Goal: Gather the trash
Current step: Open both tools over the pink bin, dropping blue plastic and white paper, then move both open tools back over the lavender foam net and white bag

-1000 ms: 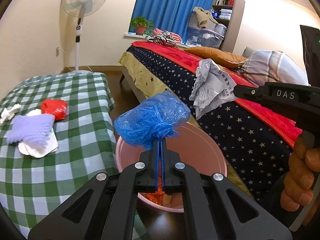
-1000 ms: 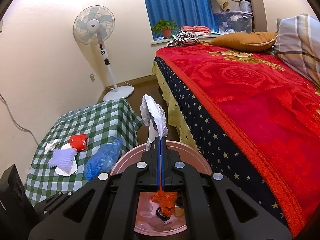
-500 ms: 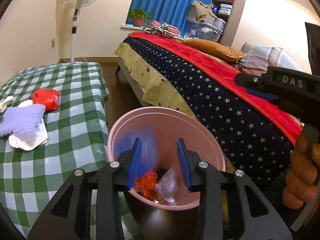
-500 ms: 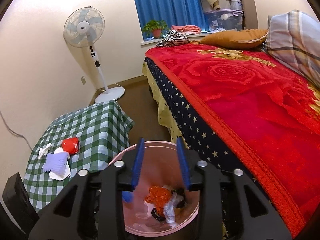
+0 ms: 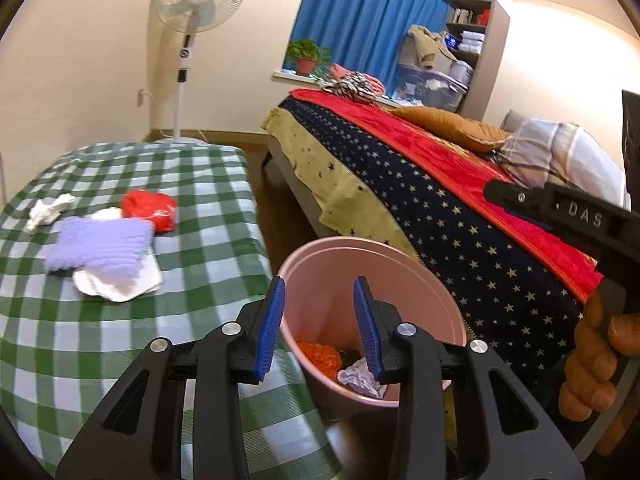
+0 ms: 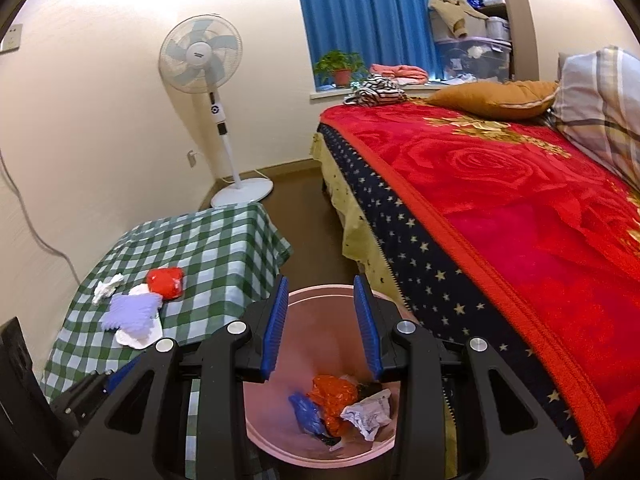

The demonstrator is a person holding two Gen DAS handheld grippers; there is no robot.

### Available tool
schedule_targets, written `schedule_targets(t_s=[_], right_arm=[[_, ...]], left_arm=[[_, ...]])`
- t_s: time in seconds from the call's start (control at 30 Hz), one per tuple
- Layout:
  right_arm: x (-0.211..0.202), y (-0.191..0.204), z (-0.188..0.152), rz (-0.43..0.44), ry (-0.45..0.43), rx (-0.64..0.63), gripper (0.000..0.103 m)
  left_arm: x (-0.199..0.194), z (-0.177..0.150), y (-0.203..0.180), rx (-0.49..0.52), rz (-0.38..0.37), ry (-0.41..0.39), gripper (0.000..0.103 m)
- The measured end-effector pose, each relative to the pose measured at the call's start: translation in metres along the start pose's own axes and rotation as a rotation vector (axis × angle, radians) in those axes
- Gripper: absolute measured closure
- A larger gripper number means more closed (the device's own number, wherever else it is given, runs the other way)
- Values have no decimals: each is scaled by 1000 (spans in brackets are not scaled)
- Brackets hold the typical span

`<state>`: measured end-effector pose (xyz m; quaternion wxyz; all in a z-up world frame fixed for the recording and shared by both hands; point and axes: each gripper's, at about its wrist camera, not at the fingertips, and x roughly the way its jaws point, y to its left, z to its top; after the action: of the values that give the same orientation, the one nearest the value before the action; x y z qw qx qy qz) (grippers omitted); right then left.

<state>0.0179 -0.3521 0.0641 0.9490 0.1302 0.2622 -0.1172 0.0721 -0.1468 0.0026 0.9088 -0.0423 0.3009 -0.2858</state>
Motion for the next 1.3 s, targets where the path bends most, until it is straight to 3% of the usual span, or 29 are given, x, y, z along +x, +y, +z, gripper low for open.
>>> schedule_targets(t_s=[0.33,0.53,0.83,1.3], right_arm=[[5,36,-5,78,1,-57,68],[17,64,-5,163,10,-80,73],[46,109,-16,283,52,-115,88],[128,166,-55,385,218,-110,88]], left_arm=[[-22,2,41,-72,83,-45,79],[-30,1,67,-116,141,-62,88],[-38,-2,106,-186,224,-95,89],[-39,-4,167,-310,311,-111,89]])
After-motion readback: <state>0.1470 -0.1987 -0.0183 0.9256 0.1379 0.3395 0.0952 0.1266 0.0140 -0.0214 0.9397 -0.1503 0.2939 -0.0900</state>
